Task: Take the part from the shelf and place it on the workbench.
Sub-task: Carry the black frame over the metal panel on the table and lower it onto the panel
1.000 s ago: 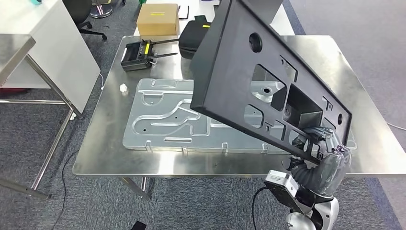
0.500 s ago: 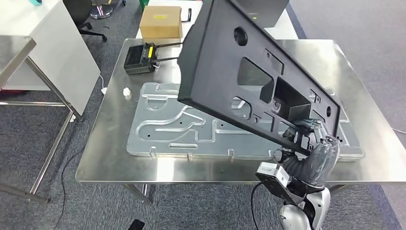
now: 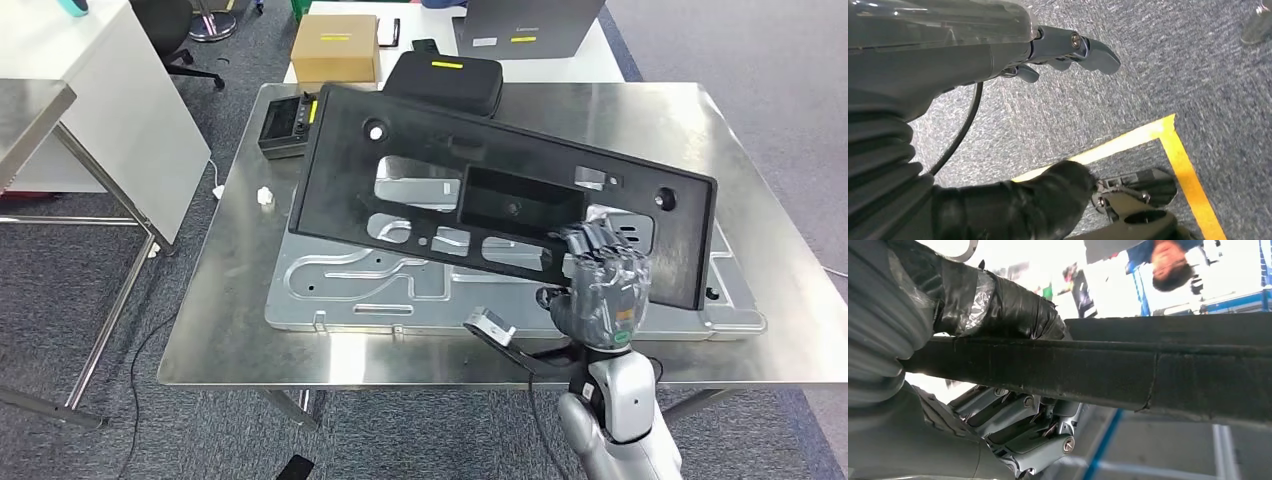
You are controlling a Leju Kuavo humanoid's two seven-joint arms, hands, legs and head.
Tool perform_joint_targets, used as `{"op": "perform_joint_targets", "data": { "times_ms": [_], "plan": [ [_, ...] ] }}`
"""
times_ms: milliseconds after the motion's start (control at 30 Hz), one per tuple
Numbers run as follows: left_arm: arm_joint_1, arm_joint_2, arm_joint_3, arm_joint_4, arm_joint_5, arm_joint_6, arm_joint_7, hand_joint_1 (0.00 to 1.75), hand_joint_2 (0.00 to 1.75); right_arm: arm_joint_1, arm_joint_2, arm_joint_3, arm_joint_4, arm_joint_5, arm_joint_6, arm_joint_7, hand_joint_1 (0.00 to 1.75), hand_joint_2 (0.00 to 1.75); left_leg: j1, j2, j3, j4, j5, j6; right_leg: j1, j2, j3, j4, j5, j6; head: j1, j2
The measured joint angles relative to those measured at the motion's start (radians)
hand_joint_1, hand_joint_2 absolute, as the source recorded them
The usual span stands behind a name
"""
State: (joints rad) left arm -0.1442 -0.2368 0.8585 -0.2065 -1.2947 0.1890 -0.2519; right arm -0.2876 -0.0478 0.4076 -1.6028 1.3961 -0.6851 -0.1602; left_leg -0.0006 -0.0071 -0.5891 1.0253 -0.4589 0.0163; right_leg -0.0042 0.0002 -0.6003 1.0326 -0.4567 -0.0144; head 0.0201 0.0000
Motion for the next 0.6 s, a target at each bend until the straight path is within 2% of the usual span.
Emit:
{"op": "perform_joint_targets", "data": {
  "times_ms": [67,167,200,233,267,300,367,400,533,600],
  "plan": [
    [-0.004,-0.001,-0.007,0.0,-0.006,-0.001,0.006,0.0,0.0,-0.045,-0.006,0.011,0.053,0.088,0.002,0.043,1.68,1.75,0.001,0.001,-0.019,0.043,-0.028,-0.011,-0.007,-0.001,0.006,-0.011,0.006,-0.009,-0.001,0.0],
    [-0.007,-0.001,-0.02,0.0,-0.012,-0.005,0.013,0.0,0.0,-0.118,-0.021,0.042,0.144,0.156,0.014,0.109,1.68,1.75,0.009,0.001,-0.113,0.228,-0.108,-0.023,-0.009,-0.002,0.008,-0.012,0.006,-0.016,-0.002,0.0],
    [-0.007,-0.001,-0.022,0.0,-0.013,-0.007,0.015,0.0,0.0,-0.14,-0.027,0.055,0.175,0.165,0.02,0.131,1.68,1.75,0.012,0.001,-0.137,0.271,-0.115,-0.027,-0.009,-0.002,0.008,-0.011,0.005,-0.016,-0.002,0.0],
    [-0.007,-0.001,-0.024,0.0,-0.014,-0.008,0.017,0.0,0.0,-0.16,-0.033,0.071,0.208,0.169,0.027,0.151,1.69,1.75,0.014,0.001,-0.142,0.273,-0.1,-0.029,-0.009,-0.002,0.008,-0.009,0.004,-0.014,-0.002,0.0],
    [-0.008,-0.001,-0.027,0.0,-0.015,-0.01,0.018,0.0,0.0,-0.18,-0.037,0.085,0.241,0.171,0.036,0.167,1.68,1.75,0.017,0.002,-0.129,0.238,-0.069,-0.031,-0.01,-0.001,0.009,-0.007,0.002,-0.013,-0.002,0.0],
    [-0.009,-0.001,-0.03,0.0,-0.016,-0.012,0.019,0.0,0.0,-0.201,-0.04,0.099,0.273,0.172,0.045,0.178,1.68,1.75,0.02,0.002,-0.101,0.171,-0.028,-0.032,-0.011,0.0,0.01,-0.003,-0.001,-0.009,-0.002,0.0],
    [-0.014,-0.001,-0.039,0.0,-0.018,-0.015,0.022,0.0,0.0,-0.237,-0.042,0.119,0.339,0.172,0.061,0.186,1.68,1.75,0.019,0.002,-0.045,0.05,0.017,-0.028,-0.009,0.0,0.009,0.004,-0.007,0.0,-0.002,0.0],
    [-0.016,-0.001,-0.044,0.0,-0.02,-0.017,0.025,0.0,0.0,-0.252,-0.043,0.126,0.373,0.17,0.07,0.186,1.68,1.75,0.017,0.001,-0.031,0.019,0.023,-0.024,-0.007,0.0,0.008,0.006,-0.009,0.006,-0.001,0.0],
    [-0.02,-0.003,-0.056,0.0,-0.025,-0.019,0.033,0.0,0.0,-0.294,-0.035,0.152,0.518,0.114,0.112,0.136,1.7,1.75,0.015,-0.002,-0.025,0.002,0.025,0.002,-0.01,-0.001,0.004,0.012,-0.017,0.029,-0.001,0.0],
    [-0.022,-0.004,-0.064,0.0,-0.026,-0.021,0.032,0.0,0.0,-0.305,-0.031,0.162,0.583,0.057,0.134,0.088,1.71,1.75,0.018,-0.002,-0.022,-0.005,0.029,0.014,-0.012,-0.001,-0.028,0.08,-0.058,0.036,0.0,0.0]
  ]
}}
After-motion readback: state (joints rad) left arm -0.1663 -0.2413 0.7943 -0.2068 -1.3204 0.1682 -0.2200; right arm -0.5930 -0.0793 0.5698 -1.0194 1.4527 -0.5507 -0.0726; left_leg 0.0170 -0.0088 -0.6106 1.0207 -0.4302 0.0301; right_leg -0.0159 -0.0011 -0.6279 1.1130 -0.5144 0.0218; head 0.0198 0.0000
